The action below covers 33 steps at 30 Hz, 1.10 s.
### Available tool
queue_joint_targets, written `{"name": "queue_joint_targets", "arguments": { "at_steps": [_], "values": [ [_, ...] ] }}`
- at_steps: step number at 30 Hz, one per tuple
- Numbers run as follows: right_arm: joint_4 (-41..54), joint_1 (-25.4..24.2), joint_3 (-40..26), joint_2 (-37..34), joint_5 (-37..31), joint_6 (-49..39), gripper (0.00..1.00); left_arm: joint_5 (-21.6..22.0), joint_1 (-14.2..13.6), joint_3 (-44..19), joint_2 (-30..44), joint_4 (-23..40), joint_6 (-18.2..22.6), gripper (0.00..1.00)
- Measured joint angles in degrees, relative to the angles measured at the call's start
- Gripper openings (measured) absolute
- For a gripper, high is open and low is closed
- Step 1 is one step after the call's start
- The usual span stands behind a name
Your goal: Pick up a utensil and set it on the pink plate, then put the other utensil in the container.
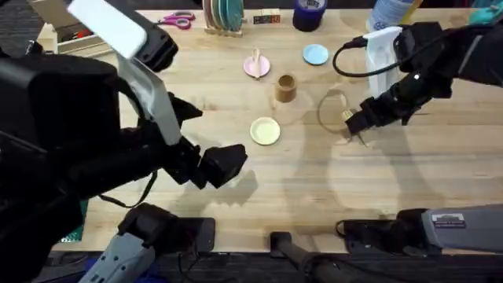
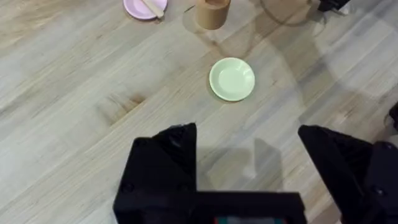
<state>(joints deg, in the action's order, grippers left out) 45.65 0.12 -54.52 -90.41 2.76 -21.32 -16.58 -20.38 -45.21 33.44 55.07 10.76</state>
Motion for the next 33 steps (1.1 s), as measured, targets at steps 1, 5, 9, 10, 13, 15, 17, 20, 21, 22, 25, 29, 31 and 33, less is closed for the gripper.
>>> {"name": "queue_joint_targets", "arguments": {
  "at_steps": [1,5,9,10,13,15,17,20,21,22,25,29,31,33],
  "values": [
    [-0.1,0.0,0.0,0.0,0.0,0.3,0.436,0.0,0.0,0.0,0.0,0.0,0.0,0.995],
    [-0.3,0.0,0.0,-0.1,-0.2,0.5,0.303,0.0,0.0,0.0,0.0,0.0,0.0,0.995],
    [-0.5,0.0,0.0,-0.2,0.1,1.1,0.042,0.0,0.0,0.0,0.0,0.0,0.0,0.995],
    [-0.5,0.0,0.0,-0.2,0.1,1.2,0.039,0.0,0.0,0.0,0.0,0.0,0.0,0.995],
    [-0.5,0.0,0.0,-0.2,0.2,1.2,0.039,0.0,0.0,0.0,0.0,0.0,0.0,0.995],
    [-0.4,0.0,0.0,-0.2,0.2,1.2,0.035,0.0,0.0,0.0,0.0,0.0,0.0,0.995],
    [-0.1,0.0,-0.1,-0.2,0.3,1.2,0.033,0.0,0.0,0.0,0.0,0.0,0.0,0.995],
    [4.5,0.1,-1.4,-0.7,1.8,1.5,0.032,0.0,0.0,0.0,0.0,0.0,0.0,0.995],
    [5.2,0.1,-2.1,-0.7,1.9,1.6,0.032,0.0,0.0,0.0,0.0,0.0,0.0,0.995],
    [6.0,0.1,-3.2,-0.7,2.1,1.6,0.032,0.0,0.0,0.0,0.0,0.0,0.0,0.995],
    [7.9,0.1,-6.8,-0.7,2.4,1.6,0.032,0.0,0.0,0.0,0.0,0.0,0.0,0.995],
    [10.1,0.4,-10.6,1.1,2.7,2.0,0.032,0.0,0.0,0.0,0.0,0.0,0.0,0.995],
    [10.6,0.9,-12.1,2.6,3.4,2.2,0.032,0.0,0.0,0.0,0.0,0.0,0.0,0.995],
    [10.8,1.8,-13.2,4.1,4.4,2.5,0.032,0.0,0.0,0.0,0.0,0.0,0.0,0.995]
  ]
}}
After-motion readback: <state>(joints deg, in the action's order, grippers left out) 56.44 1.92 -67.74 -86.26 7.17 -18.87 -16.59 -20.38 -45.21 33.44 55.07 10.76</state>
